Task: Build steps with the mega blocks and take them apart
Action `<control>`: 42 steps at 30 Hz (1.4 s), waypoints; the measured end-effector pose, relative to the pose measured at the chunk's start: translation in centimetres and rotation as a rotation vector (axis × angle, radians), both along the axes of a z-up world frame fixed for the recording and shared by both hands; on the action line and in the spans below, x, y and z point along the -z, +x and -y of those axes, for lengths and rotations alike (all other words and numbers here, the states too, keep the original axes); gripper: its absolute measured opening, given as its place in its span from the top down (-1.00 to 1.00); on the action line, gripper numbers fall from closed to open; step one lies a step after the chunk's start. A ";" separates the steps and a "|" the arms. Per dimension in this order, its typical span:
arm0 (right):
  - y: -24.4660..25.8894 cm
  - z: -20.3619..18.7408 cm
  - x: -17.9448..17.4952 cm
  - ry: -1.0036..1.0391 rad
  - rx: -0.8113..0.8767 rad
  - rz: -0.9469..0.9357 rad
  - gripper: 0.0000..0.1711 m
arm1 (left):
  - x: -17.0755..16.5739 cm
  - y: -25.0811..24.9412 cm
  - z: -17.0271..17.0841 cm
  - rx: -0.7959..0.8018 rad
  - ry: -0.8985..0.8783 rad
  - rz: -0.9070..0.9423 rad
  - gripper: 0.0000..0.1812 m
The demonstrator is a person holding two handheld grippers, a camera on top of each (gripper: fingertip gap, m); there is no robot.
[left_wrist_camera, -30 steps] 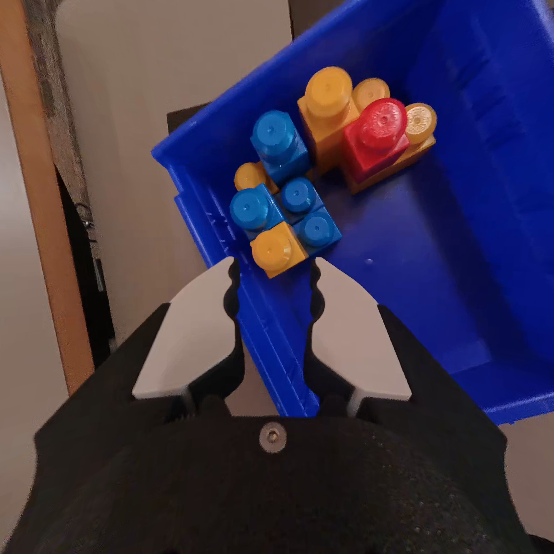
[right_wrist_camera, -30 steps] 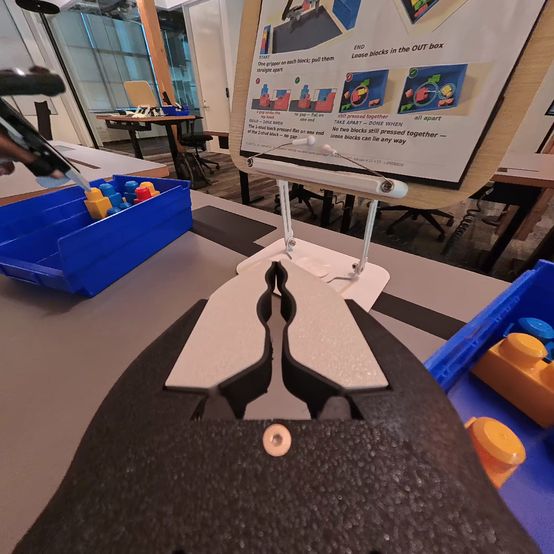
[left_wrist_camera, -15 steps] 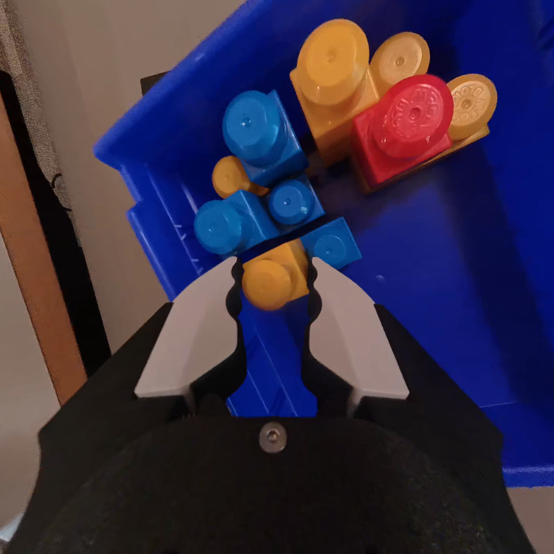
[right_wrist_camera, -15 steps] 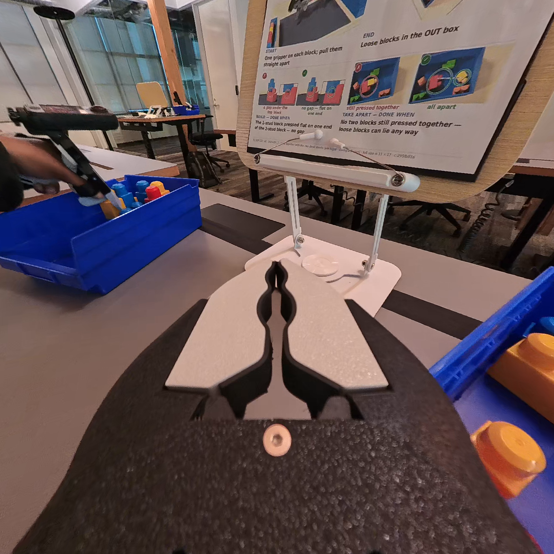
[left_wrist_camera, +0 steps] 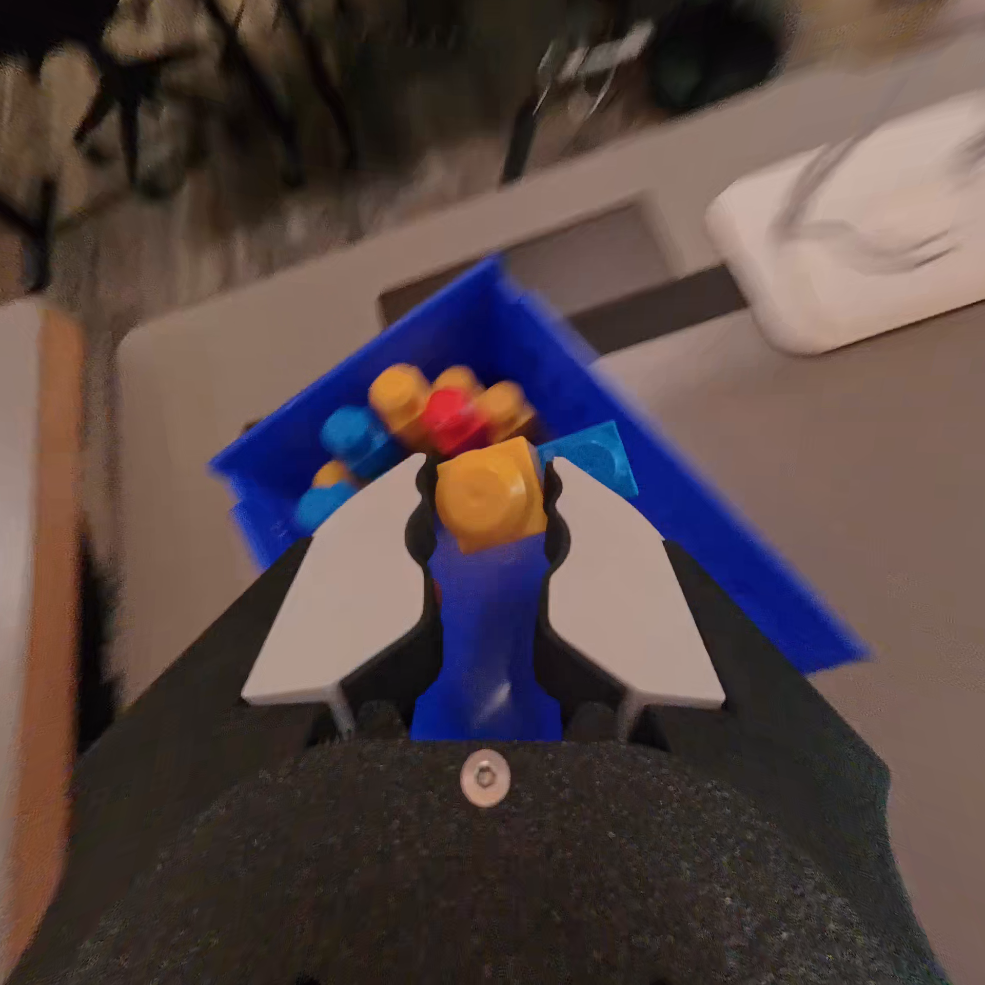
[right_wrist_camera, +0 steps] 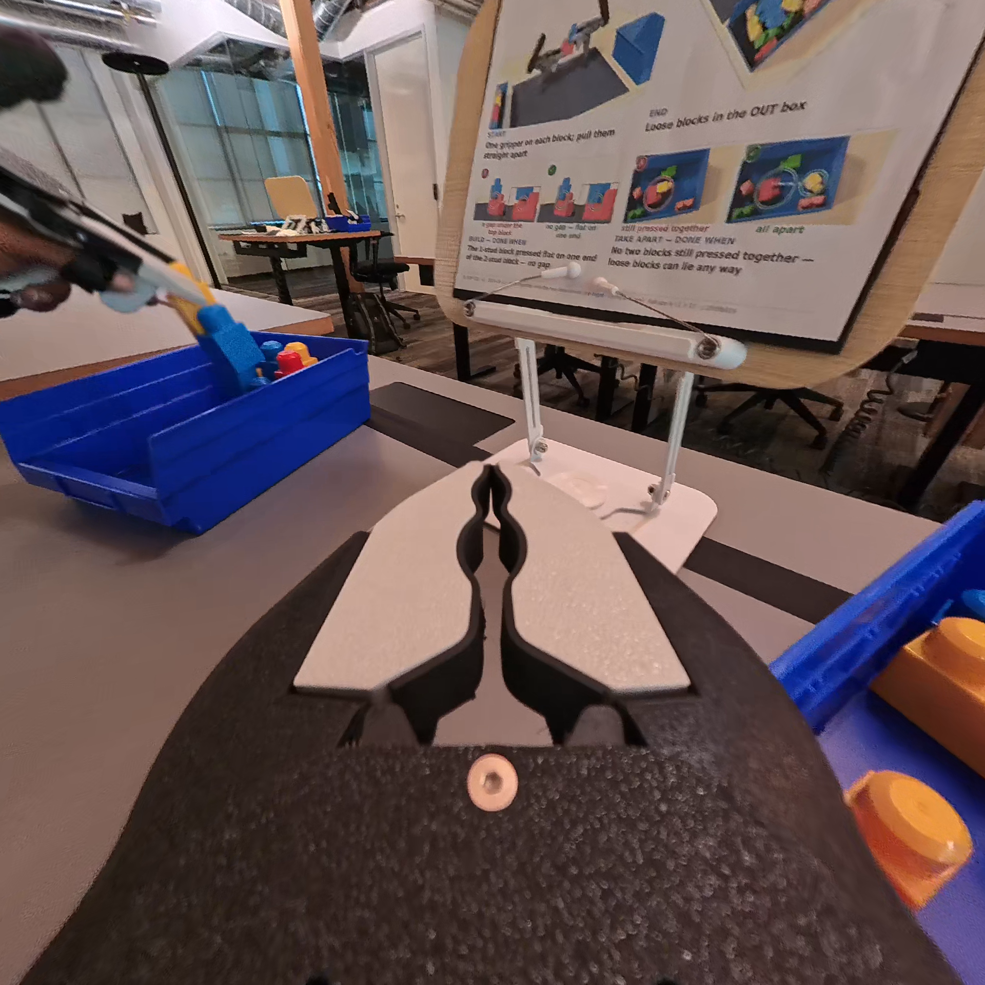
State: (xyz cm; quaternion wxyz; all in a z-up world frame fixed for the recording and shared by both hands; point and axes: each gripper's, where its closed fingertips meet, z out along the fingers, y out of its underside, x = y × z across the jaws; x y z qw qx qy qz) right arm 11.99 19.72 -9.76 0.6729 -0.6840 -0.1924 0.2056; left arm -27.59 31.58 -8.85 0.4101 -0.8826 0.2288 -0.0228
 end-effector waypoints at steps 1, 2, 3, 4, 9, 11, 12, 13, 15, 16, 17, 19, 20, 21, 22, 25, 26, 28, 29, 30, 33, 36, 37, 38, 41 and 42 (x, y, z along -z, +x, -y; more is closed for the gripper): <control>-0.4 0.3 -0.2 0.021 -0.022 0.002 1.00 | -1.6 2.1 1.0 0.056 0.055 0.093 0.58; -1.0 0.7 -0.5 0.048 -0.051 0.005 1.00 | -2.9 4.2 2.2 0.123 0.092 0.183 0.58; -1.6 1.1 -0.9 0.079 -0.084 0.011 1.00 | -4.0 6.5 3.6 0.199 0.116 0.283 0.58; -2.2 1.6 -1.3 0.110 -0.114 0.019 1.00 | -4.9 8.5 5.0 0.260 0.135 0.379 0.59; -4.7 3.4 -2.3 0.201 -0.216 0.060 1.00 | -5.3 17.0 11.6 0.534 0.049 0.783 0.60; -5.8 4.4 -2.6 0.228 -0.274 0.080 0.92 | -4.8 19.2 13.3 0.579 -0.007 0.934 0.60; -6.3 4.8 -2.7 0.236 -0.299 0.091 0.89 | -4.7 19.9 13.6 0.587 -0.017 1.005 0.60; -7.0 5.2 -2.7 0.240 -0.326 0.103 0.84 | -4.6 20.5 13.8 0.593 -0.030 1.067 0.60; -8.4 6.0 -2.4 0.235 -0.383 0.138 0.70 | -4.3 21.3 13.6 0.591 -0.051 1.169 0.61; -9.1 6.3 -2.1 0.234 -0.398 0.168 0.62 | -4.1 21.6 13.5 0.585 -0.070 1.204 0.61; -9.8 6.5 -1.8 0.236 -0.401 0.204 0.54 | -4.0 21.7 13.3 0.581 -0.078 1.237 0.61; -11.2 6.6 -1.5 0.248 -0.393 0.252 0.42 | -4.2 21.7 13.3 0.576 -0.075 1.291 0.61; -11.9 6.7 -1.4 0.255 -0.387 0.260 0.37 | -4.0 21.8 13.3 0.575 -0.077 1.297 0.61; -12.6 6.6 -1.4 0.263 -0.370 0.271 0.32 | -3.8 22.0 13.3 0.574 -0.075 1.302 0.61; -13.2 6.5 -1.4 0.275 -0.342 0.284 0.27 | -3.7 22.2 13.5 0.576 -0.086 1.314 0.61; -14.4 5.8 -1.1 0.305 -0.242 0.328 0.28 | -3.3 23.2 14.1 0.591 -0.127 1.347 0.61; -14.4 5.5 -1.0 0.315 -0.197 0.349 0.31 | -3.1 23.6 14.3 0.598 -0.132 1.337 0.61; -14.4 5.4 -0.9 0.351 -0.151 0.380 0.56 | -2.9 24.1 14.5 0.606 -0.128 1.324 0.61; -14.3 5.5 -0.9 0.348 -0.148 0.384 0.57 | -3.0 24.1 14.6 0.610 -0.128 1.324 0.61; -14.3 5.4 -0.8 0.337 -0.154 0.385 0.57 | -3.0 24.1 14.6 0.613 -0.121 1.306 0.62; -14.2 5.5 -0.9 0.335 -0.164 0.385 0.57 | -3.1 24.0 14.7 0.618 -0.114 1.290 0.62; -14.0 5.5 -0.9 0.327 -0.183 0.381 0.57 | -3.1 24.0 14.7 0.623 -0.110 1.272 0.62; -13.7 5.5 -0.8 0.319 -0.184 0.381 0.57 | -3.4 23.7 14.5 0.613 -0.099 1.286 0.62; -13.2 5.4 -0.6 0.311 -0.181 0.382 0.57 | -4.2 22.6 13.8 0.581 -0.063 1.339 0.62; -11.3 5.0 -0.8 0.295 -0.192 0.333 0.57 | -6.0 18.9 12.6 0.555 0.049 1.308 0.62; -10.7 4.8 -1.1 0.292 -0.185 0.308 0.57 | -6.6 18.0 12.7 0.555 0.086 1.286 0.62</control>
